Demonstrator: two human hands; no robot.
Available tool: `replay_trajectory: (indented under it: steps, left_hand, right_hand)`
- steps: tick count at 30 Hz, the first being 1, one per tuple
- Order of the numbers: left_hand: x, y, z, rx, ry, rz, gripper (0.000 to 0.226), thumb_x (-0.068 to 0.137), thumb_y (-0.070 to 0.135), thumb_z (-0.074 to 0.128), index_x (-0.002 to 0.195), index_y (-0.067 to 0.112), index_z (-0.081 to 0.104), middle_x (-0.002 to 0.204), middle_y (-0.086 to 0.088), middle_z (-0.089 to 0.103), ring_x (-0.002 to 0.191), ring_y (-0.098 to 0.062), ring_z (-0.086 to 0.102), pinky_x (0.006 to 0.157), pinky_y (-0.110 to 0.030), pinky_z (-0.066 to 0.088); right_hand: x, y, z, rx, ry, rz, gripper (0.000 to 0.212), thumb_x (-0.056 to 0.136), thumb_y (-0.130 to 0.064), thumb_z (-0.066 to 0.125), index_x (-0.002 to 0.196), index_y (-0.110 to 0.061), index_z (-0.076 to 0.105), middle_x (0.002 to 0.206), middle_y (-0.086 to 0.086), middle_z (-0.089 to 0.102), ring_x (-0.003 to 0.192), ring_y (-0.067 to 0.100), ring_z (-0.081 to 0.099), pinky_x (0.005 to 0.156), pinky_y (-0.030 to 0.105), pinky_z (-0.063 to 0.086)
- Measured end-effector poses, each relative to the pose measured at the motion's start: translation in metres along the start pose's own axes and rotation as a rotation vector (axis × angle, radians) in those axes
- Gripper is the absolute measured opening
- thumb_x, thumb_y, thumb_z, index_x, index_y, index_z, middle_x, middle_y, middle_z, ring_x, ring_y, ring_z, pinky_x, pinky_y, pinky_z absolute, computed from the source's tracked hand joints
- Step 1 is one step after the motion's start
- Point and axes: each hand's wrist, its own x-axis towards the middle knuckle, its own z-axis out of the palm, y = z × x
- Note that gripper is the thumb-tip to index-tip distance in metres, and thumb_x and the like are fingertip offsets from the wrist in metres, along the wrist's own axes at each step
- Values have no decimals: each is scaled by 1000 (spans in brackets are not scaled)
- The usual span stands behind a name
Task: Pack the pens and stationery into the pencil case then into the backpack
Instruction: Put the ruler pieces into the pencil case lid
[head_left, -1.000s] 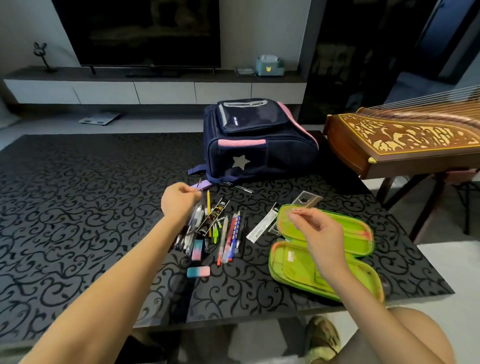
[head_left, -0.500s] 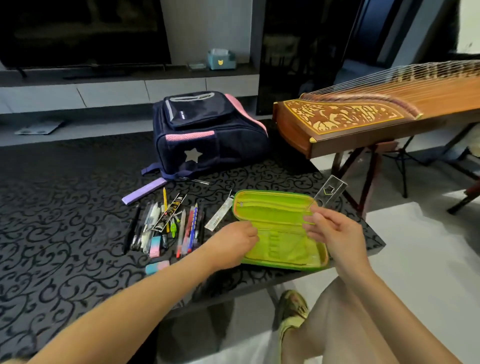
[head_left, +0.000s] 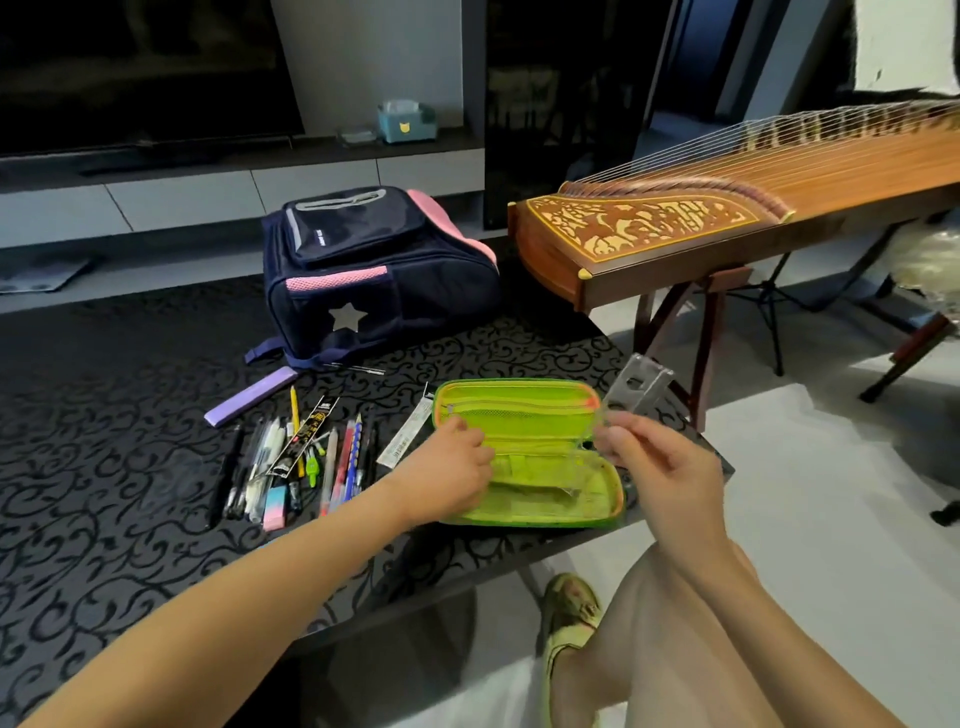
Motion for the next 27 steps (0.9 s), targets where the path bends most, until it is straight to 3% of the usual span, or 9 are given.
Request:
replay_trajectory:
  steps: [3,5,7,9,13,18,22,25,27]
  left_hand:
    - [7,-14,-2,-237,56,-271,26,83,32,55,66,21,70,66,5,64,68,-20,60,67,-33,47]
    - [12,-23,-7,-486,33,-402,27,92,30,50,89,17,73,87,1,70,86,-23,62,80,-38,47]
    - [17,-28,-12,-591,36,-476,25,93,30,52,99,16,73,101,2,70,96,-21,61,89,-38,45]
    - [20,-30,-13,-605,37,-498,25,93,32,53,98,18,73,104,4,70,97,-18,60,92,-38,43]
    - [20,-31,-12,-638,52,-492,24,91,34,55,92,18,73,99,6,71,92,-14,60,91,-36,44]
    - [17,-31,-12,-643,63,-438,23,91,35,56,93,19,73,99,7,72,94,-14,61,89,-35,44]
    - [11,-29,-6,-563,104,-360,22,89,37,58,90,23,74,93,8,73,90,-18,62,83,-38,45]
    - [5,-24,-1,-393,205,-247,19,83,37,59,75,28,73,74,11,71,73,-18,63,70,-36,46]
    - [3,-18,1,-322,248,-179,27,84,39,51,69,29,70,68,13,67,68,-16,60,72,-32,42]
  right_hand:
    - [-7,15,8,-444,-112,-506,20,88,-25,60,93,-13,75,88,-10,73,81,1,65,74,13,51]
    - [-6,34,19,-786,-220,-657,4,77,-17,70,79,-17,73,68,-3,72,62,12,64,55,25,52]
    - [-5,45,33,-1023,-334,-643,23,51,-2,77,57,-17,61,46,-1,53,42,17,50,38,21,33]
    - [-3,50,50,-1175,-436,-603,31,27,-3,71,44,-17,50,37,-2,41,34,16,41,40,20,18]
    - [1,60,76,-1276,-516,-512,41,6,-8,77,32,-18,48,34,-3,42,32,17,43,35,15,24]
    - [7,73,84,-1295,-583,-434,38,16,-12,85,37,-18,54,42,-3,49,40,17,51,33,18,30]
    - [5,90,69,-1180,-605,-515,38,28,-8,86,51,-18,58,48,-3,52,46,18,53,36,22,36]
    - [0,85,47,-1056,-310,-609,15,62,-9,74,74,-17,71,55,-1,59,50,20,56,41,26,41]
    - [3,71,43,-1008,-166,-592,22,82,-26,58,96,-17,72,65,-3,64,56,19,58,44,28,46]
